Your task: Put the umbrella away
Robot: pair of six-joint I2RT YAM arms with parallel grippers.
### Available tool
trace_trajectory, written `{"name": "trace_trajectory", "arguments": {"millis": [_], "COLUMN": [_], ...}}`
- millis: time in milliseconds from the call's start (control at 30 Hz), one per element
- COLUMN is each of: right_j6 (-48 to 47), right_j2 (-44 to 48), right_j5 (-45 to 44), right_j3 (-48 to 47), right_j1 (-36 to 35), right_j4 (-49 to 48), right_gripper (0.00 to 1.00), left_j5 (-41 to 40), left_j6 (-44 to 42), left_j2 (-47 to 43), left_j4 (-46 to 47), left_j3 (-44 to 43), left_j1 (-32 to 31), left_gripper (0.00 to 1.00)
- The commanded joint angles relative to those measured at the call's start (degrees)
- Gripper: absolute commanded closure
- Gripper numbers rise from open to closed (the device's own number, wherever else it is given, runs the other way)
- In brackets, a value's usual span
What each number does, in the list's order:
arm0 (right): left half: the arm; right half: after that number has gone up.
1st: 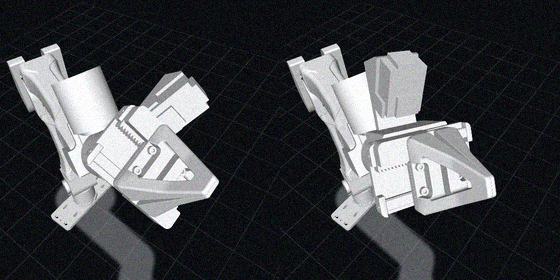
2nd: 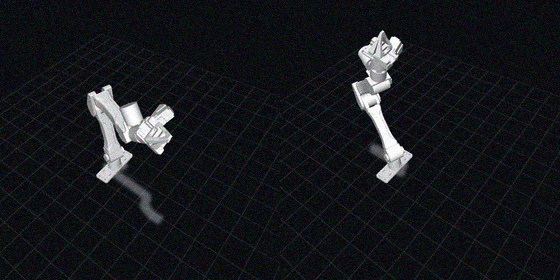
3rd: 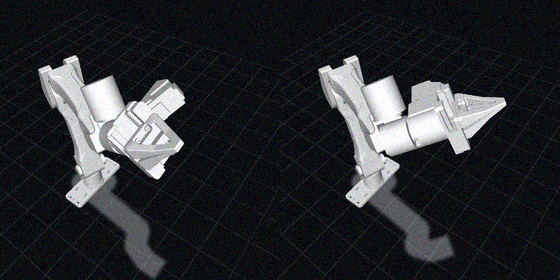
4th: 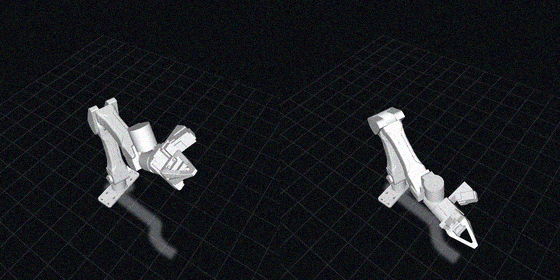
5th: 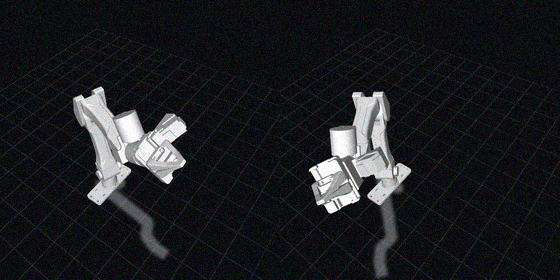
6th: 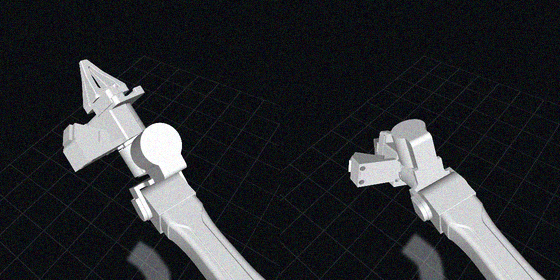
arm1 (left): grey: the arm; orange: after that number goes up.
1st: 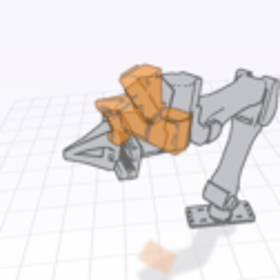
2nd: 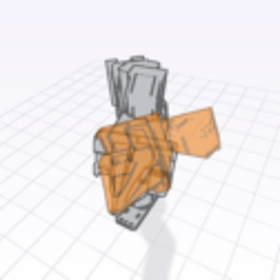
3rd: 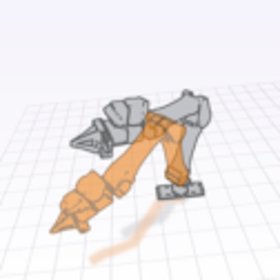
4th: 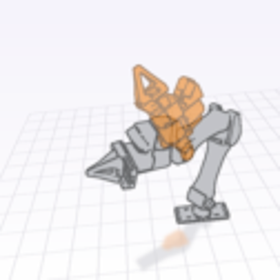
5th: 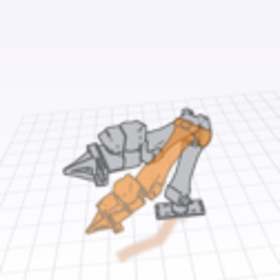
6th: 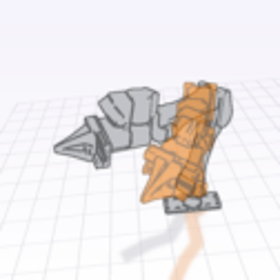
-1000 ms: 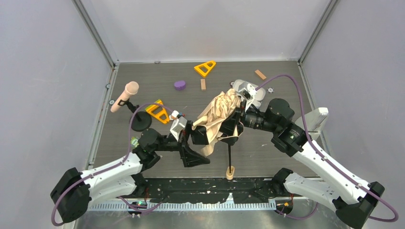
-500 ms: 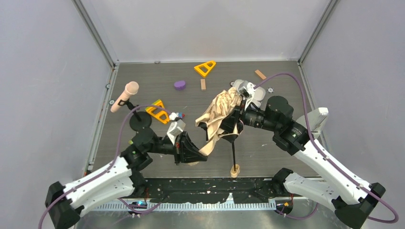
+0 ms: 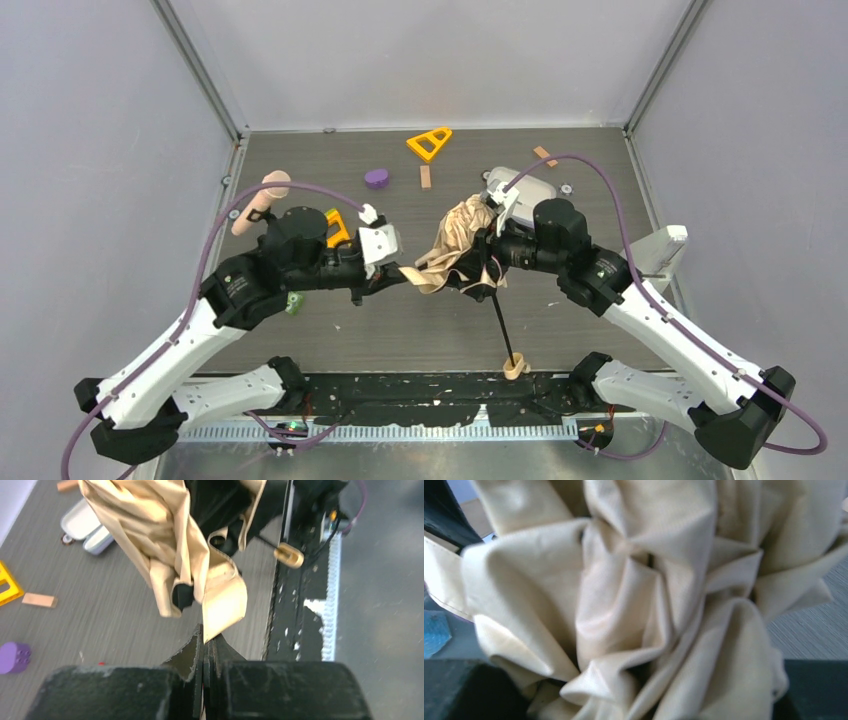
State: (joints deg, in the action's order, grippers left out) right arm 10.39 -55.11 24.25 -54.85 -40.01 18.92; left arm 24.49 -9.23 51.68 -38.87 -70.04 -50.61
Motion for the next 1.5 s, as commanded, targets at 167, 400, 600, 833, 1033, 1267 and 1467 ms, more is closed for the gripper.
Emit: {"name": "trace_trajectory", "arguments": {"millis": [167,400,600,833,1033,1267,1467], "right_j6": [-1.8,0.0,1.0,3.4,2.7,1.2,0.9], "right_j2": [3.6,3.3,2.3,0.6,-1.0,-5.0,-8.1], "right_j5": [1.9,12.6,18.4,21.0,20.3,20.0,17.6], "right_j3": [-2.9,-6.5,-7.6,-3.4,-1.8,-1.3,-2.3], "right_j1": [0.3,0.3,0.3,0.3,0.3,-1.7,-6.6], "right_j4": [0.1,3.4,8.7,10.1,13.1,13.7,10.4], "right_gripper": [0.94,0.94,0.94,0.94,0.94,0.94,0.94], "left_j5": [-12.9,-17.7,-13.2,-10.3,-6.0,-3.6,-8.1], "left_j6": [-13.2,-12.8,-5.3,8.5,19.9,31.0,50.5], "left_j2": [-1.2,-4.2,-3.8,-6.3,-18.8,-33.3,-26.7], "left_j4": [-6.6,6.1,15.1,24.3,27.9,24.4,41.2], "left_j3": [5.8,13.3,16.9,26.7,39.4,39.2,37.0], "left_j1": [-2.2,-2.1,-2.1,-2.1,-0.8,4.6,5.1], "left_gripper": [1.0,1.0,1.0,0.59,0.04,0.01,0.0]}}
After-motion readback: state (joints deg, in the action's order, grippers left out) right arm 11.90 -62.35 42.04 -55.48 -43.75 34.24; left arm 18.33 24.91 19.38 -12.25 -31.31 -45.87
